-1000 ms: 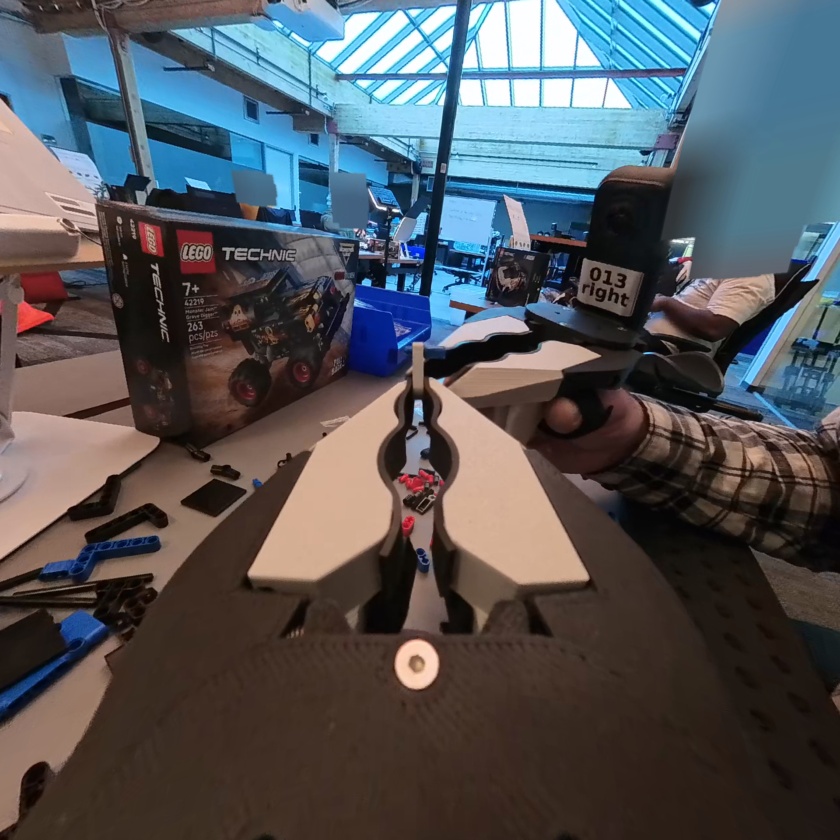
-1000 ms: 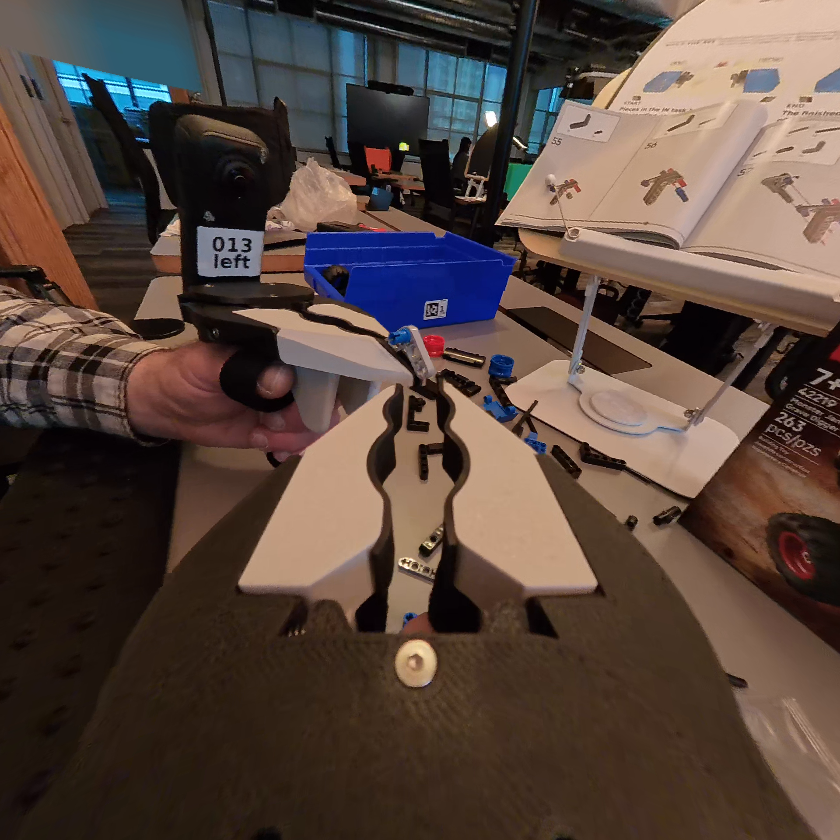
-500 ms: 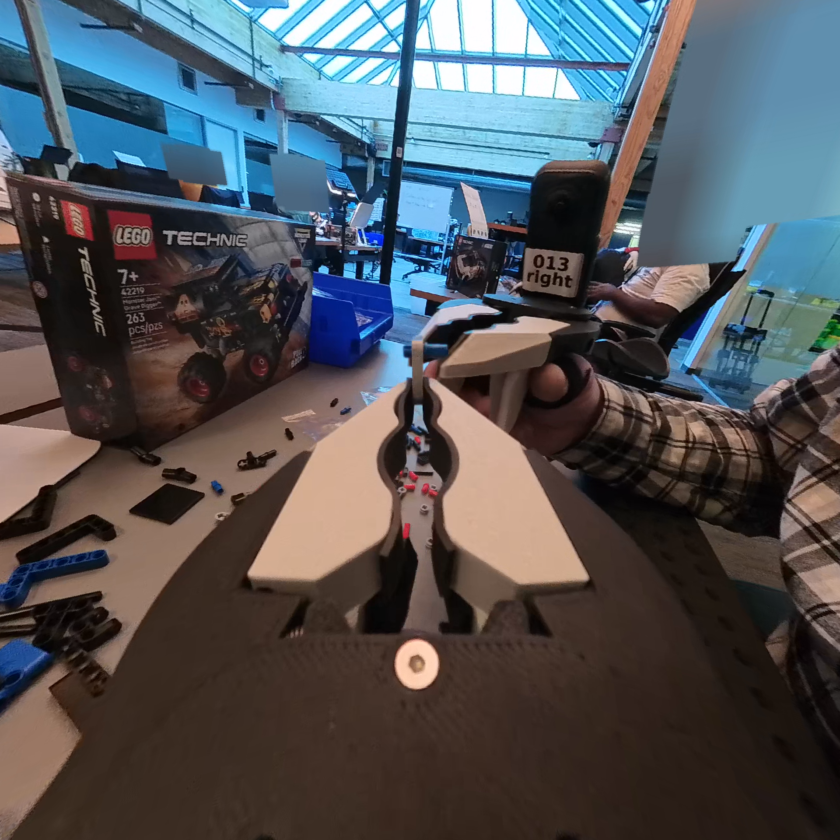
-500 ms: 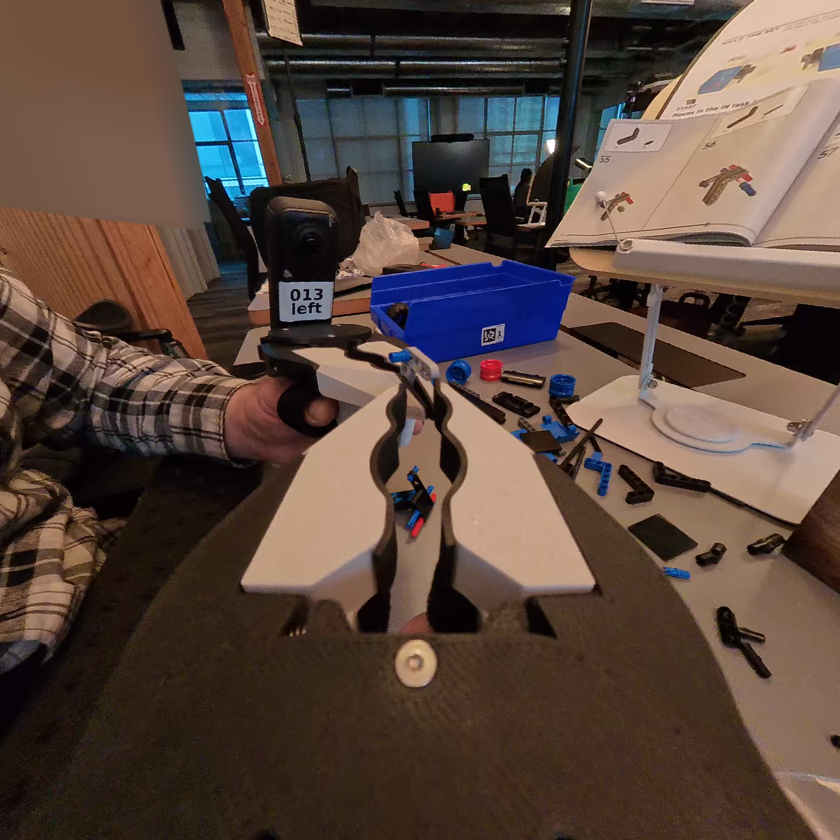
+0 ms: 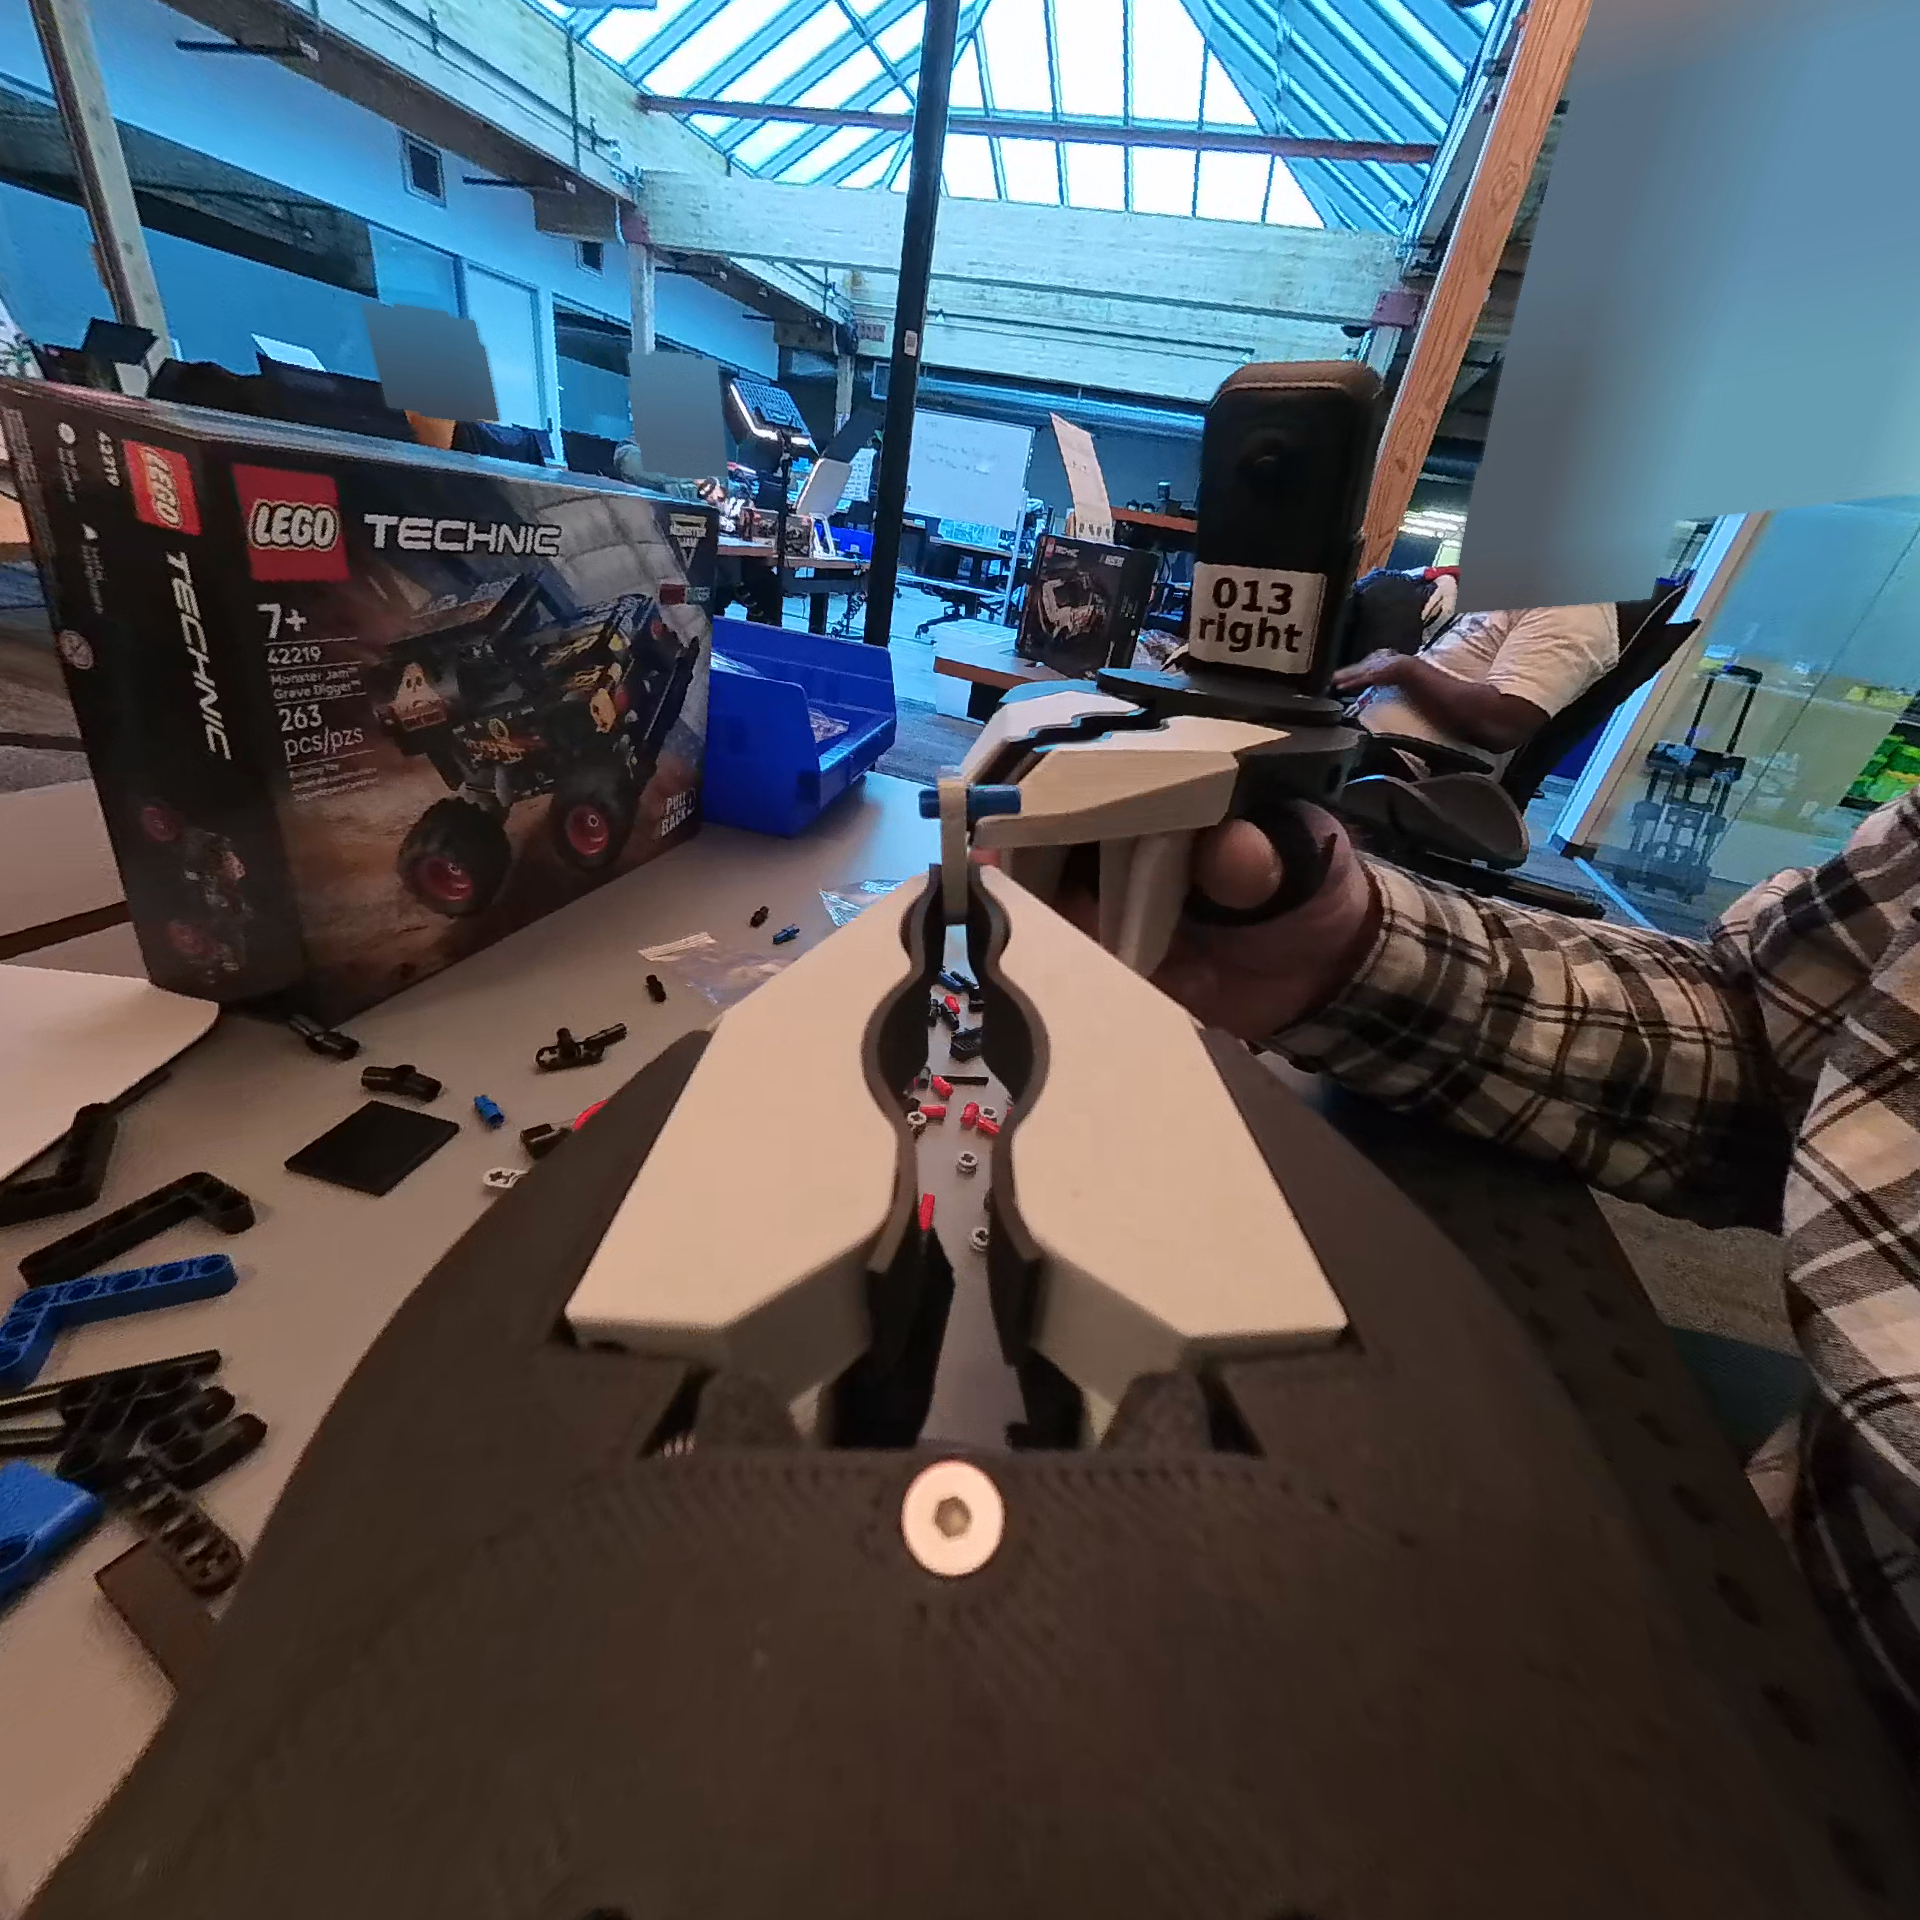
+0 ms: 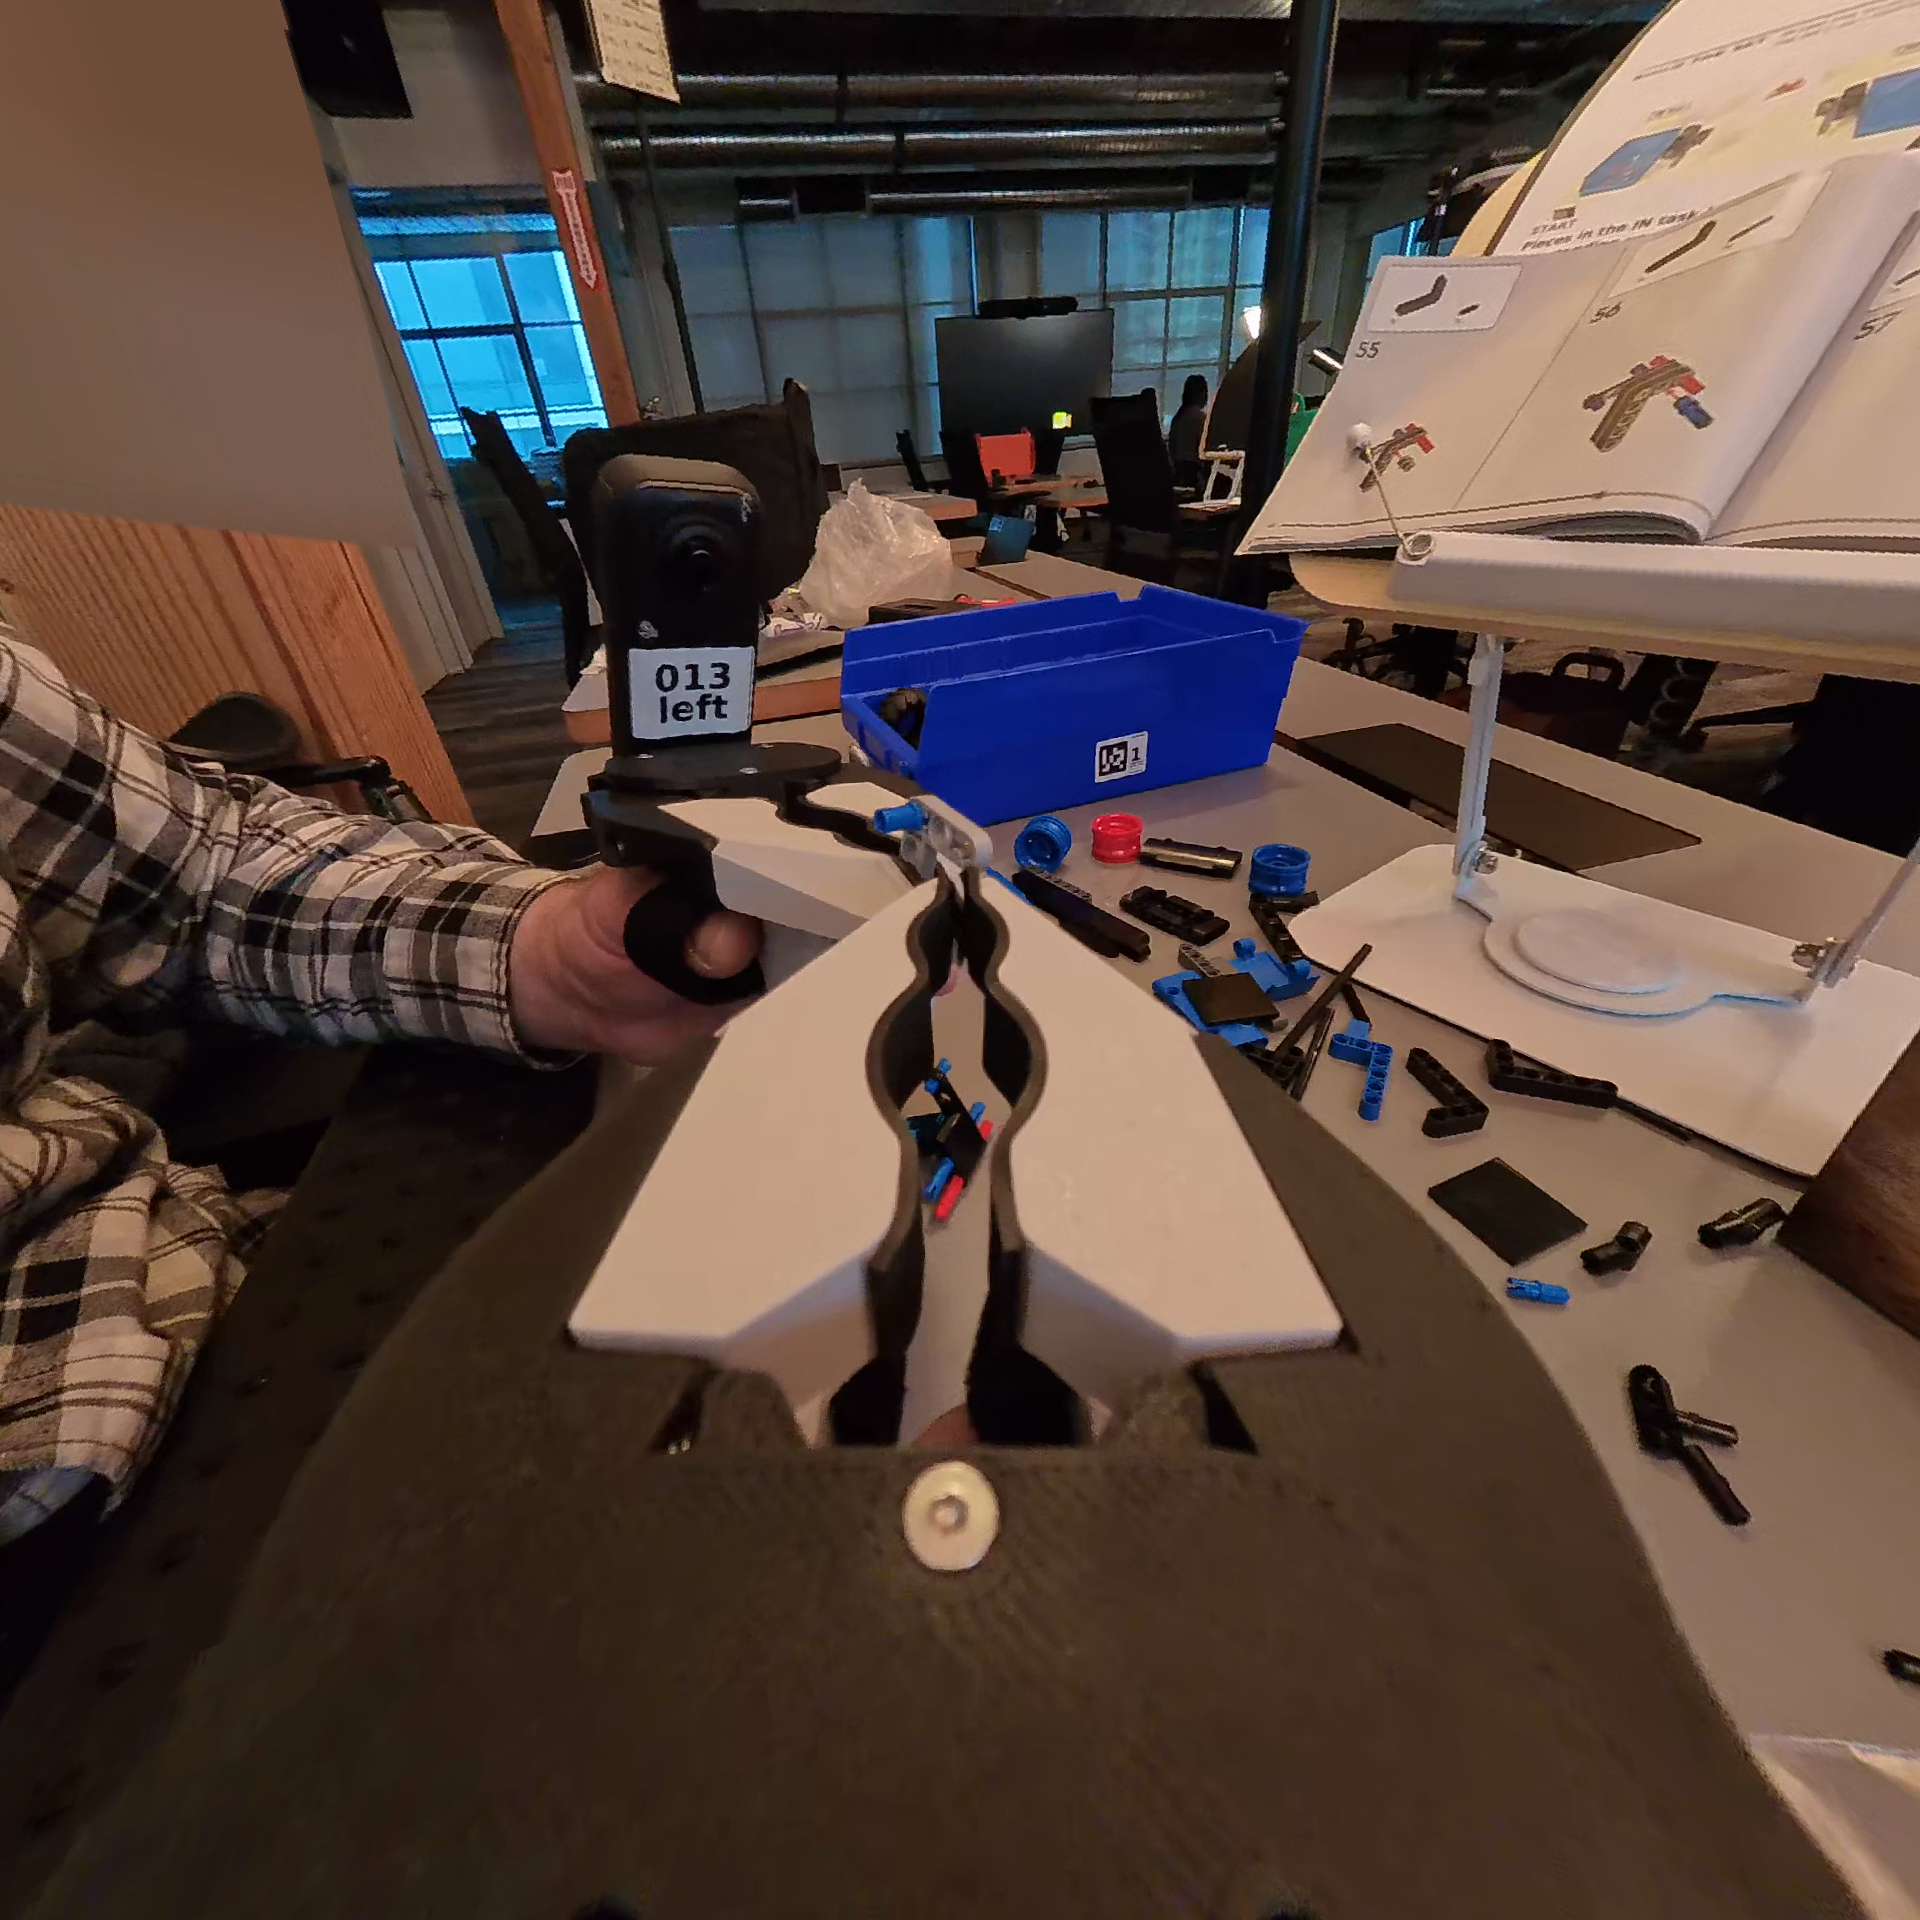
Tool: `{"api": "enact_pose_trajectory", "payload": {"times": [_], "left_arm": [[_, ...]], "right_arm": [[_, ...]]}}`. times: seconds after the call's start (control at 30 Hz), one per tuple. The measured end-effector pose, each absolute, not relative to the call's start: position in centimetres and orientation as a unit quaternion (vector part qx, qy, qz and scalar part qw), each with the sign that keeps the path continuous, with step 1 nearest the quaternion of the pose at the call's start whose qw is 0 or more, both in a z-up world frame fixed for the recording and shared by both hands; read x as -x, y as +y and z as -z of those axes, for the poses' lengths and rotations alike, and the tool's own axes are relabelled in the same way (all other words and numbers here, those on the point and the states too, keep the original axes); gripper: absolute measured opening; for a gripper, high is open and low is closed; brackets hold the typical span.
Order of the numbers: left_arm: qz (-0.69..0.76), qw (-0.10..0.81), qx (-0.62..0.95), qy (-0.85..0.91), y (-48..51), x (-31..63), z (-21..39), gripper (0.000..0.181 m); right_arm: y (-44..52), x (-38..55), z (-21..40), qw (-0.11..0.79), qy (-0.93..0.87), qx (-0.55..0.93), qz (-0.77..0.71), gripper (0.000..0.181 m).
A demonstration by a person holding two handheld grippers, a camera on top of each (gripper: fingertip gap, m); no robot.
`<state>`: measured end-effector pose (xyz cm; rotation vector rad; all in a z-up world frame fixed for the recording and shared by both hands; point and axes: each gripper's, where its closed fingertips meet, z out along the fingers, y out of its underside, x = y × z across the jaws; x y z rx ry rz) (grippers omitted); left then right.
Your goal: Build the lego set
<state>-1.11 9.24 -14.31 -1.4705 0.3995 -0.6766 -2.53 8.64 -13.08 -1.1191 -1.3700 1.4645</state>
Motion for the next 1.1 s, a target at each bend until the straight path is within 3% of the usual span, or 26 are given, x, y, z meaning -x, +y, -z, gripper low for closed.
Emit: {"api": "enact_pose_trajectory", "payload": {"times": [0.13, 1.1], "left_arm": [[0.302, 0.670, 0.655, 0.176, 9.3, 1.1, 14.4, 0.000], [0.303, 0.646, 0.669, 0.208, 9.1, 0.1, 15.5, 0.000]], "right_arm": [[9.6, 2.5, 13.0, 0.421, -0.530, 0.459, -0.575, 0.013], [7.9, 2.3, 13.4, 0.388, -0.561, 0.434, -0.588, 0.002]]}}
